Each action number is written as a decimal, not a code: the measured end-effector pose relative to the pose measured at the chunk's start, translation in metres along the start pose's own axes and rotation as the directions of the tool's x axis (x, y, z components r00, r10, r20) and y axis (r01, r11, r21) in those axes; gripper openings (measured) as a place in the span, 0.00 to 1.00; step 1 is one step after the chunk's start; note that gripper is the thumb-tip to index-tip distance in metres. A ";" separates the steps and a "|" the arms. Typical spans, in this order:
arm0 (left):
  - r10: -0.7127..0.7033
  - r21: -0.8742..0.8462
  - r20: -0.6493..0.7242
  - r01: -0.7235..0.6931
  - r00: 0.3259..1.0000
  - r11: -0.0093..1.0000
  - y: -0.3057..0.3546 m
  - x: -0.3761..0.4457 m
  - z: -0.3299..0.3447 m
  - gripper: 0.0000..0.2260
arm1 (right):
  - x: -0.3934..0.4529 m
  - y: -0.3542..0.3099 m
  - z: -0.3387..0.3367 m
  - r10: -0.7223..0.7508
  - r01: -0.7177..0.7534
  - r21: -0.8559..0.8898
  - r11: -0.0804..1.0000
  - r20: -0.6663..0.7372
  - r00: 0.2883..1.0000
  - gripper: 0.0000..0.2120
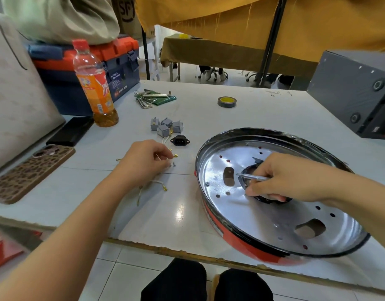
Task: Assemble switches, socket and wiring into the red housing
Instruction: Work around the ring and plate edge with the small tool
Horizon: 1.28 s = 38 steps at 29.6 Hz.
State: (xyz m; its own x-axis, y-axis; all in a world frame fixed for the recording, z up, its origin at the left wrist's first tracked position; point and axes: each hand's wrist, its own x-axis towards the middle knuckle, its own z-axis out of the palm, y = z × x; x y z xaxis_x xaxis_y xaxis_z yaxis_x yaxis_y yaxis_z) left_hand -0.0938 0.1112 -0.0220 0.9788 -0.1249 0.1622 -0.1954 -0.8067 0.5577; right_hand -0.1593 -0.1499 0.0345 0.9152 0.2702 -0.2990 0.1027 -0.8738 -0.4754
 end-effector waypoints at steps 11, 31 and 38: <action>0.031 0.071 0.005 -0.031 1.000 0.997 -0.006 0.005 0.008 0.01 | 0.006 0.003 0.004 0.077 -0.077 0.097 0.992 0.011 0.997 0.23; 0.066 -0.526 -0.109 -0.114 0.992 0.843 0.035 -0.006 -0.012 0.04 | 0.026 -0.013 0.004 0.161 -0.140 0.451 0.882 -0.008 0.987 0.26; 0.123 -0.587 -0.037 -0.121 0.992 0.801 0.059 -0.010 -0.009 0.04 | 0.024 -0.010 -0.007 0.089 0.013 0.510 0.860 -0.176 0.980 0.12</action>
State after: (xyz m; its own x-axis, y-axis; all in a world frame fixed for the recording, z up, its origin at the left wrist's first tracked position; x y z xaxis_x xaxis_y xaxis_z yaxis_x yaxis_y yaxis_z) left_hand -0.1158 0.0704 0.0163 0.9445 -0.2016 0.2592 -0.3106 -0.2921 0.9045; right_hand -0.1357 -0.1376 0.0382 0.9750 0.1157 -0.1900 -0.0983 -0.5420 -0.8346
